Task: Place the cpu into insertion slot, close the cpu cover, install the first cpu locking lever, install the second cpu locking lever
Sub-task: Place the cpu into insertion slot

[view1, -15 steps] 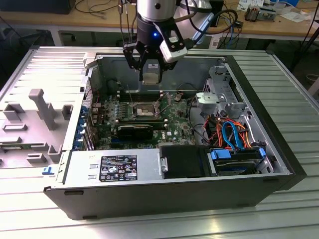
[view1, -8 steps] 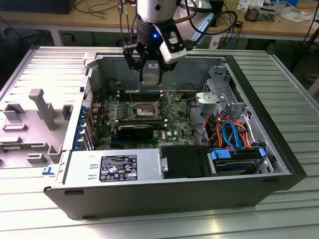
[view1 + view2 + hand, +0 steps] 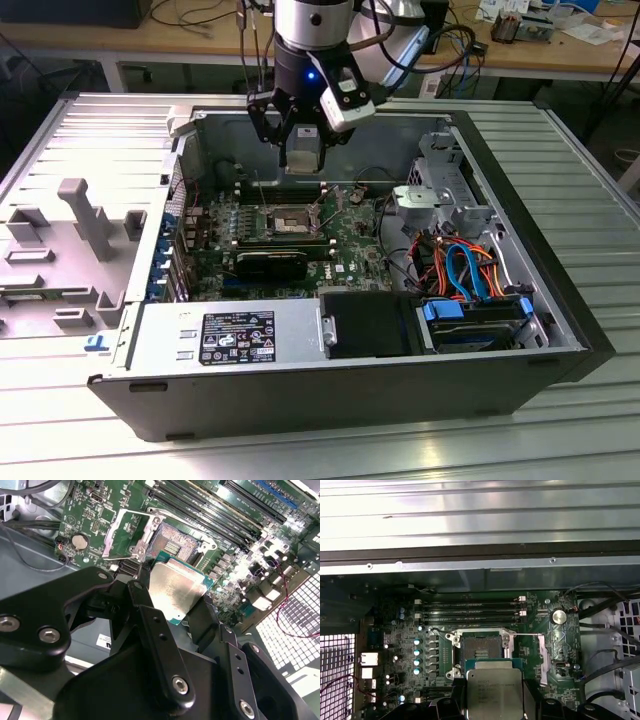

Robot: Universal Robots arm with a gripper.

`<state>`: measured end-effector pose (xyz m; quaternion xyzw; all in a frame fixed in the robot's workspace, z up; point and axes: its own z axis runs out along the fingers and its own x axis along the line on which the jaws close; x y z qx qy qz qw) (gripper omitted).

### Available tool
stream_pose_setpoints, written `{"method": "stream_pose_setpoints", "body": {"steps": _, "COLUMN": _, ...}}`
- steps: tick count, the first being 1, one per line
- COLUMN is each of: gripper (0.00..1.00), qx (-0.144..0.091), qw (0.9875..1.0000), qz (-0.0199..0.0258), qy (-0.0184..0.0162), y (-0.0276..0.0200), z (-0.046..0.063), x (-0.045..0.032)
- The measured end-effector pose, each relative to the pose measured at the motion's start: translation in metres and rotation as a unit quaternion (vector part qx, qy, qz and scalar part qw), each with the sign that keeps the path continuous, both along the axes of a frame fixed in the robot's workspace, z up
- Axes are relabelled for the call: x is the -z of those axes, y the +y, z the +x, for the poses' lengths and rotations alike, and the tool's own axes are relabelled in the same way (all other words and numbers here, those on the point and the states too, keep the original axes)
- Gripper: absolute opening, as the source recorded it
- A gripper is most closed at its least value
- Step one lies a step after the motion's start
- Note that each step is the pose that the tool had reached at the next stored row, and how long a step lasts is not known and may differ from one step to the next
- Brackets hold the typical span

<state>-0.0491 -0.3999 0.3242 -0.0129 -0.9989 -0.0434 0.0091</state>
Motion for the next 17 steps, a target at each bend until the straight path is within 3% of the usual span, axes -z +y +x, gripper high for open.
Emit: {"method": "stream_pose_setpoints", "body": {"steps": 17, "gripper": 0.55, "qx": 0.0, "qw": 1.0, "qz": -0.0005, "qy": 0.0, "y": -0.0057, "z": -0.0005, "x": 0.0102}}
